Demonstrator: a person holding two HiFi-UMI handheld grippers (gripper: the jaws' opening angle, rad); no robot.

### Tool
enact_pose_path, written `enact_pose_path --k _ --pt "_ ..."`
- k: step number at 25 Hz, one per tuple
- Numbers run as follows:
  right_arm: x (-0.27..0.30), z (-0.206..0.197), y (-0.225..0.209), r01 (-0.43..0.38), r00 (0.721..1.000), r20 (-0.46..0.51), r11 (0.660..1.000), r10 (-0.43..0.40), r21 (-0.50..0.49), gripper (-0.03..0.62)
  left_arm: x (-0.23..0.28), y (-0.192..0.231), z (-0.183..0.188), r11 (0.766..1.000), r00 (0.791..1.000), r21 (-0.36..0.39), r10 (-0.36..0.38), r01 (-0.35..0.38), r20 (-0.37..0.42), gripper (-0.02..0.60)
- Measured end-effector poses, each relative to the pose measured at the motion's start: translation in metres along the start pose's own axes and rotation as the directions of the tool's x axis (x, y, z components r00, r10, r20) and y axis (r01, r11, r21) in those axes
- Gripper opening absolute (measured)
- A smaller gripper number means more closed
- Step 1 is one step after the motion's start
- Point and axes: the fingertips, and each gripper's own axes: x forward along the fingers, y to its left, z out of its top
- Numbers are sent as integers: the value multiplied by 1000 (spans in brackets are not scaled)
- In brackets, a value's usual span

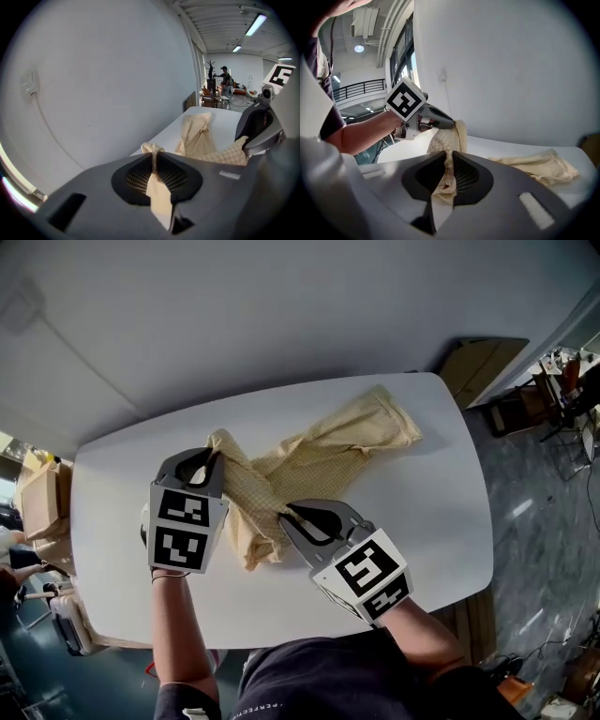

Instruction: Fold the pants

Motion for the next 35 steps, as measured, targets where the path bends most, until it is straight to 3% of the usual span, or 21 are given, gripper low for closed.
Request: enact_pose_path --k 7,15,21,25,31,35 --pt "-19 -36 -73 101 994 -56 994 -98 48 44 57 -48 28 1000 1000 30 -10 9 22 55" --pt "-22 -72 -106 156 980 -132 986 -146 66 49 71 -71 37 999 999 35 -22 20 36 84" --pt "-28 -91 -123 240 956 -190 969 -225 59 74 70 -80 16 997 998 47 -58 60 -35 83" --pt "-47 -85 -135 308 943 -155 949 -295 64 58 68 -86 -8 995 993 49 -87 91 -76 74" --pt "-50 -63 -110 247 967 -74 968 -243 51 74 59 -81 -40 994 990 33 -100 104 -95 44" --pt "-34 -56 -75 172 983 -63 985 -171 14 87 46 -64 -57 995 991 -21 -100 98 -93 43"
